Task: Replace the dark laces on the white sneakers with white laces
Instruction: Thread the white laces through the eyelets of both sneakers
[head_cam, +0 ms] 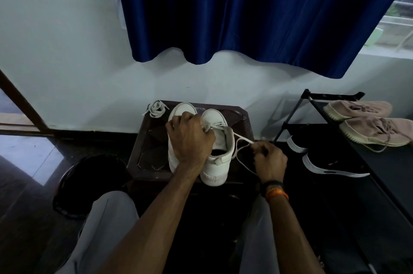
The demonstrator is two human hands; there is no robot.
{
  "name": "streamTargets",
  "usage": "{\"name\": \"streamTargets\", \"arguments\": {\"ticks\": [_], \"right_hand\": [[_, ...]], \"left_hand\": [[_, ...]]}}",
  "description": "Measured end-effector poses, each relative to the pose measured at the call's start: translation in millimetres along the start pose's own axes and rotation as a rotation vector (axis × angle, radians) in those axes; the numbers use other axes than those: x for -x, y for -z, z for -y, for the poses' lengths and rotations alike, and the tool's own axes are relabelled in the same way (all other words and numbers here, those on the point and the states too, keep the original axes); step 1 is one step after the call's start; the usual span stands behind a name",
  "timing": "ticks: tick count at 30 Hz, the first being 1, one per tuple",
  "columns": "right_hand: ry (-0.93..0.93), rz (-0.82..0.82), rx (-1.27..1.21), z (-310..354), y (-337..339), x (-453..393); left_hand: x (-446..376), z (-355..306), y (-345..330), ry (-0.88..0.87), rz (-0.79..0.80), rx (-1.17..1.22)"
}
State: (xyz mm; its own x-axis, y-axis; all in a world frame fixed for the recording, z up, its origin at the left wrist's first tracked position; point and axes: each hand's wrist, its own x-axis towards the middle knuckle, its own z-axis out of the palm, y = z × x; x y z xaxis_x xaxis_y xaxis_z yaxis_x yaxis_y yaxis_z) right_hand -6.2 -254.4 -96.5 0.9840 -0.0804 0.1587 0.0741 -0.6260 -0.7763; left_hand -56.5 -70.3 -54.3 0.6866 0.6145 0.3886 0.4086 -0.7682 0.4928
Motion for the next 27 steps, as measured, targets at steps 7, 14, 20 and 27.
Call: {"name": "streamTargets", "arguments": {"ticks": [7, 14, 20, 27], "right_hand": [[0.065, 0.274, 0.001, -5.3, -1.0, 3.7], [0.02, 0.299, 0.18, 7.4, 12.3, -0.3], [0.2, 0.191, 0.166, 34.2, 11.0, -14.2], [0.155, 0.388, -0.21, 43.9, -8.3, -24.2]], "left_hand": [[0.8, 1.1, 0.9, -0.004, -0.003, 0.062], [1.5, 0.1, 2.0, -0.024, 0.002, 0.127], [0.1, 1.8, -0.5, -0.03, 0.001, 0.124], [0.4, 1.0, -0.2, -0.03, 0.01, 0.114]]}}
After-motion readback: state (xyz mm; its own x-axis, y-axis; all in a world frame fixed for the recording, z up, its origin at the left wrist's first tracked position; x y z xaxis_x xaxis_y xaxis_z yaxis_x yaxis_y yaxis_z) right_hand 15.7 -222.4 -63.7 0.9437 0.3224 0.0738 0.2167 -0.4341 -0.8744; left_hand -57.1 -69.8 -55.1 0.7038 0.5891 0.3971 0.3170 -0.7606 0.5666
